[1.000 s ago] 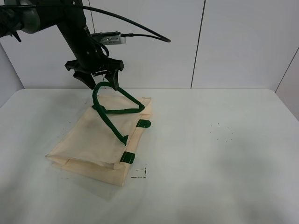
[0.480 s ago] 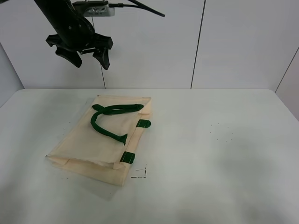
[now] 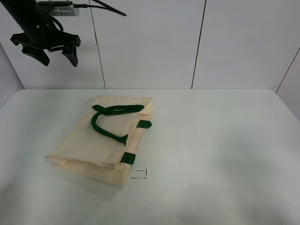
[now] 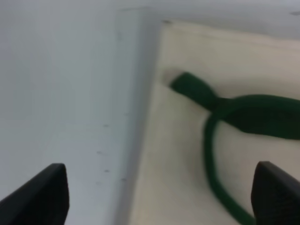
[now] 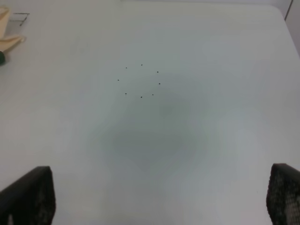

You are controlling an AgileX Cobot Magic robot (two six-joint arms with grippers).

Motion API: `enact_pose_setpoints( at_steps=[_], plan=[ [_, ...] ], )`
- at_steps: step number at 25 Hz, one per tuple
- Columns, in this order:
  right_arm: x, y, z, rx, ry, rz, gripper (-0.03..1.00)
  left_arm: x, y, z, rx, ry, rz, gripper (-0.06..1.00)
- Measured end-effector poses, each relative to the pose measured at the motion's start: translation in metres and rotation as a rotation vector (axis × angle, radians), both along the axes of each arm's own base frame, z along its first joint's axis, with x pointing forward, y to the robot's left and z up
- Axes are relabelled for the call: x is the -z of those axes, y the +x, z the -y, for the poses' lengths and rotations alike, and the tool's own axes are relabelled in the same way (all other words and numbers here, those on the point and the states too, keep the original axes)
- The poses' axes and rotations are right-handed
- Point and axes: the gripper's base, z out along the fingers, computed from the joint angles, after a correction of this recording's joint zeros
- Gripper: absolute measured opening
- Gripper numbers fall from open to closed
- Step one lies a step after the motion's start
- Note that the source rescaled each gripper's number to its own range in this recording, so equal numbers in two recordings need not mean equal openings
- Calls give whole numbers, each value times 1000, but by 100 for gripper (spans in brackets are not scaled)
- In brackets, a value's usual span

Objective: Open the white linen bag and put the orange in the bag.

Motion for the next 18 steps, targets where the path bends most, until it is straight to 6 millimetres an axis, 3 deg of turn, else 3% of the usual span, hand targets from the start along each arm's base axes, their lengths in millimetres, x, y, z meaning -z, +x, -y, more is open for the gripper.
enact_pose_setpoints(
  at_steps=[4,8,14,18],
  plan=[
    [0,0,0,0,0,0,100,1,1,-13,-27,5,-3,96],
    [0,0,0,0,0,0,100,7,-12,-23,-47,15,-49,96],
    [0,0,0,0,0,0,100,9,-66,-29,-57,32,-128,96],
    [0,0,0,0,0,0,100,5,-119,-33,-73,29,-152,96]
  ],
)
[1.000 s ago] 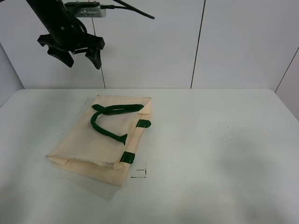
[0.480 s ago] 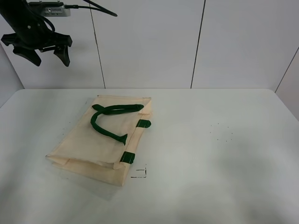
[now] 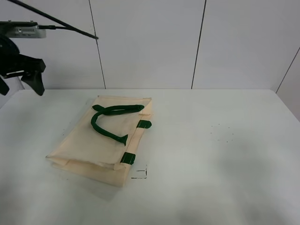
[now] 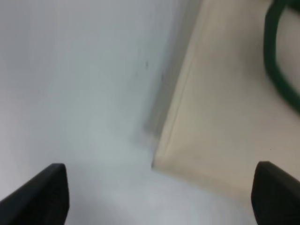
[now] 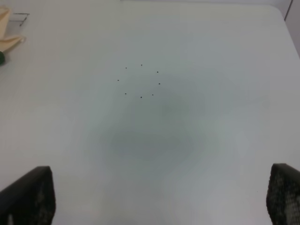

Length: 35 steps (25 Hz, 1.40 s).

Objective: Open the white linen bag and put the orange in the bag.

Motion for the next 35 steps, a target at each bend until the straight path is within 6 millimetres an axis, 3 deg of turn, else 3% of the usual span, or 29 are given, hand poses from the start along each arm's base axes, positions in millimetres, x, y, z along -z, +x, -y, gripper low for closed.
enact_pose_setpoints(
  at_steps=[6,12,16,20,26,35],
  plan=[
    [0,0,0,0,0,0,100,4,-102,-7,-12,-4,15,96],
    [0,0,0,0,0,0,100,39,-193,-13,-8,-9,74,96],
    [0,0,0,0,0,0,100,62,-234,-15,8,-15,211,96],
    [0,0,0,0,0,0,100,69,-264,-17,29,-17,396,96],
    [0,0,0,0,0,0,100,67,-293,-15,82,-50,587,96],
    [0,0,0,0,0,0,100,67,-299,-13,91,-71,622,96]
  ],
)
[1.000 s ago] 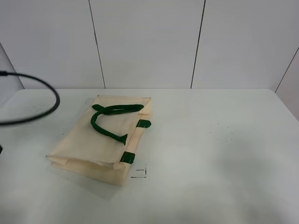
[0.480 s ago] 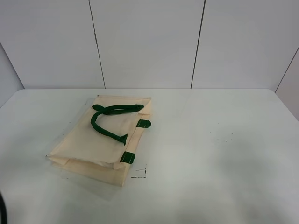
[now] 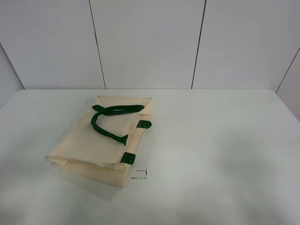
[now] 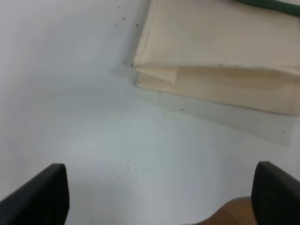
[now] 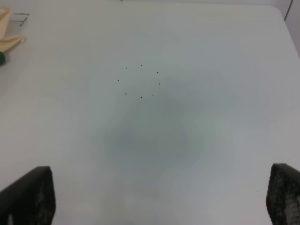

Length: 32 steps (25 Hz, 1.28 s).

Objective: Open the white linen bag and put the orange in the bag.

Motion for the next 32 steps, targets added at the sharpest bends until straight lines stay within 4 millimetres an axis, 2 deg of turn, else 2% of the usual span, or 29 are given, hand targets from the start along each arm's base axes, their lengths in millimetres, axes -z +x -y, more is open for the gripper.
enact_pose_setpoints(
  at_steps=[18,26,32],
  plan=[
    [0,0,0,0,0,0,100,0,0,0,1,-1,3,96],
    [0,0,0,0,0,0,100,0,-14,0,-54,-8,99,96],
    [0,0,0,0,0,0,100,0,-15,0,-55,-10,106,96]
  ],
)
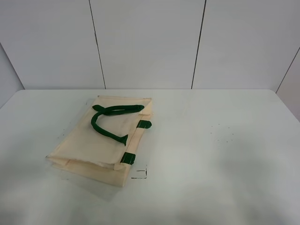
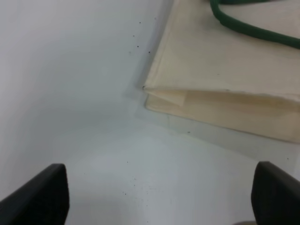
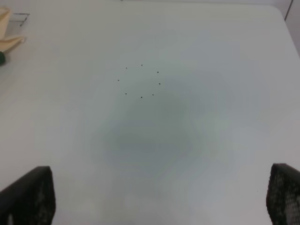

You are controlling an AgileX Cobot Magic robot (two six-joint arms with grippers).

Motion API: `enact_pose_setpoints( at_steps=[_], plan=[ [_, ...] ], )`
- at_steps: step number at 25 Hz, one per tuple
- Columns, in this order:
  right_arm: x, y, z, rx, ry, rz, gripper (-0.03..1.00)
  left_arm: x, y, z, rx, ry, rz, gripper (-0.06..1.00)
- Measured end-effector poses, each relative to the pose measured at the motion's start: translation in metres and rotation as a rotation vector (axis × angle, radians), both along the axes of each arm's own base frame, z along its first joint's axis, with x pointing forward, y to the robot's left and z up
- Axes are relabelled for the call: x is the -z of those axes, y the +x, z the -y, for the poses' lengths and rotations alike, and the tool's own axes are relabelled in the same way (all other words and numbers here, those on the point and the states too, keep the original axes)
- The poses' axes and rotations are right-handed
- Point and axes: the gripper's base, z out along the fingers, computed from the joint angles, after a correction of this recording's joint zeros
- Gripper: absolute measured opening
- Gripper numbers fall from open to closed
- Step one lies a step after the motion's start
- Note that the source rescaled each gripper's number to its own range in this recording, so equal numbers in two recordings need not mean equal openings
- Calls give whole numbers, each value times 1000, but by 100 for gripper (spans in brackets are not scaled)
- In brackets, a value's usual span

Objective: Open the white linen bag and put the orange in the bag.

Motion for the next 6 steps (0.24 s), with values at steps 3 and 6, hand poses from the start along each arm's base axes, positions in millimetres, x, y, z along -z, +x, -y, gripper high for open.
enact_pose_setpoints(
  at_steps=[3,6],
  plan=[
    [0,0,0,0,0,0,100,0,0,0,0,0,0,96],
    [0,0,0,0,0,0,100,0,0,0,0,0,0,96]
  ],
)
